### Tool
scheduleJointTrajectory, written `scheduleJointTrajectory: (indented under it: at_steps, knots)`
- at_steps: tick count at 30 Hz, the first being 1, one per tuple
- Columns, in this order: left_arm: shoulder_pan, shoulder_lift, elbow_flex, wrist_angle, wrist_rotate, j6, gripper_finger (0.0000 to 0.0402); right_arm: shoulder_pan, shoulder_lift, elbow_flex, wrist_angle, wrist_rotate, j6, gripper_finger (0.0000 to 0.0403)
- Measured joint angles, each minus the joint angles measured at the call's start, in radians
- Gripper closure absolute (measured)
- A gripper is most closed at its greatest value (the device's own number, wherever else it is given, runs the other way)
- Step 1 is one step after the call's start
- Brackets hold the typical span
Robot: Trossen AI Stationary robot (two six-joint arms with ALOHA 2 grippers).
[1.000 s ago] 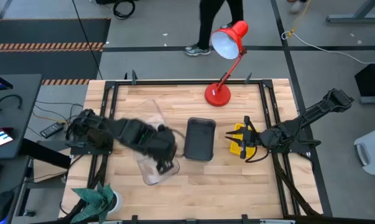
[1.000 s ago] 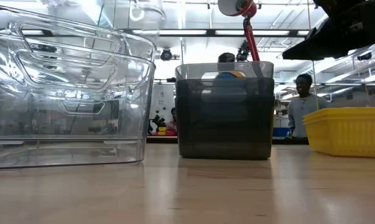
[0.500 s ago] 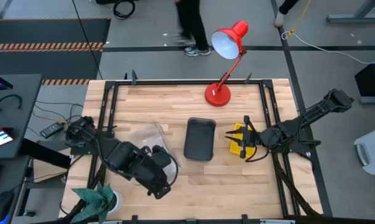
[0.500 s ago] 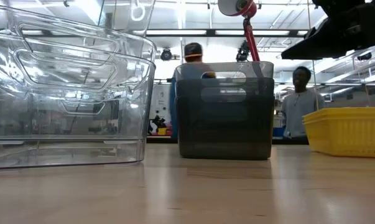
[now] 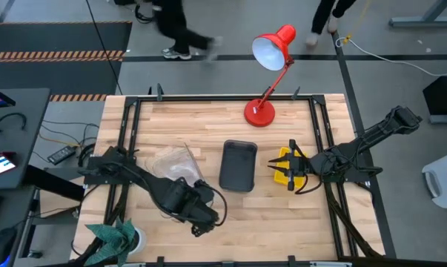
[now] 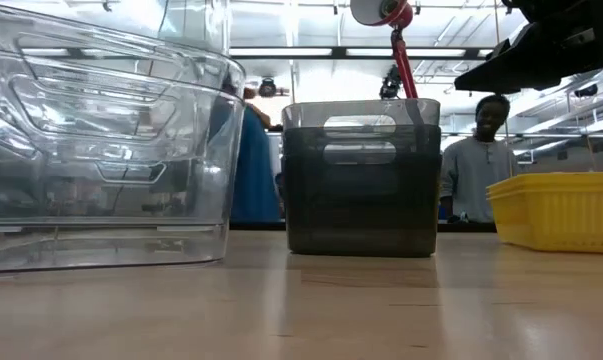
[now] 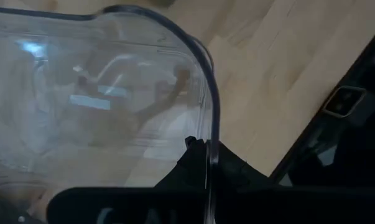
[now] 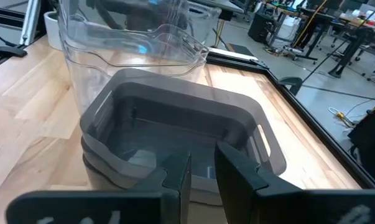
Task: Stack baskets by color
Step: Stack the top transparent bin on the bottom transparent bins
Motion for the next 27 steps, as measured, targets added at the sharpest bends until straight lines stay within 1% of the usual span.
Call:
scheduleJointTrajectory:
  at_steps: [6, 8, 11, 13, 15, 17, 18, 21, 27]
  knots:
    - [0.018, 0.05, 0.0, -0.005, 0.024, 0.034, 0.0391, 0.0, 0.0, 0.0, 0.001, -0.01, 0.0, 0.0325]
    - [0.019, 0.065, 0.0, -0.008, 0.025, 0.044, 0.0375, 0.0, 0.0, 0.0, 0.001, -0.011, 0.0, 0.0325]
    - [0.019, 0.068, -0.001, -0.014, 0.01, 0.045, 0.0332, 0.0, 0.0, 0.0, 0.003, -0.049, 0.016, 0.0325]
    - [0.018, 0.067, -0.001, -0.014, -0.037, 0.062, 0.0298, -0.004, 0.0, 0.0, 0.006, -0.109, 0.033, 0.0325]
    - [0.012, 0.068, -0.001, -0.011, -0.125, 0.099, 0.027, -0.015, 0.0, 0.0, 0.005, -0.154, 0.051, 0.0325]
    - [0.003, 0.068, -0.001, -0.009, -0.232, 0.14, 0.0249, -0.028, -0.012, 0.0, -0.017, -0.168, 0.067, 0.0325]
    - [0.003, 0.067, -0.001, -0.007, -0.262, 0.156, 0.0243, -0.033, -0.022, 0.0, -0.03, -0.171, 0.068, 0.0325]
    - [0.008, 0.067, -0.011, -0.002, -0.313, 0.176, 0.0241, -0.045, -0.069, 0.0, -0.085, -0.17, 0.069, 0.0325]
    - [0.011, 0.066, -0.089, 0.018, -0.31, 0.162, 0.0268, -0.048, -0.153, 0.0, -0.189, -0.168, 0.092, 0.0325]
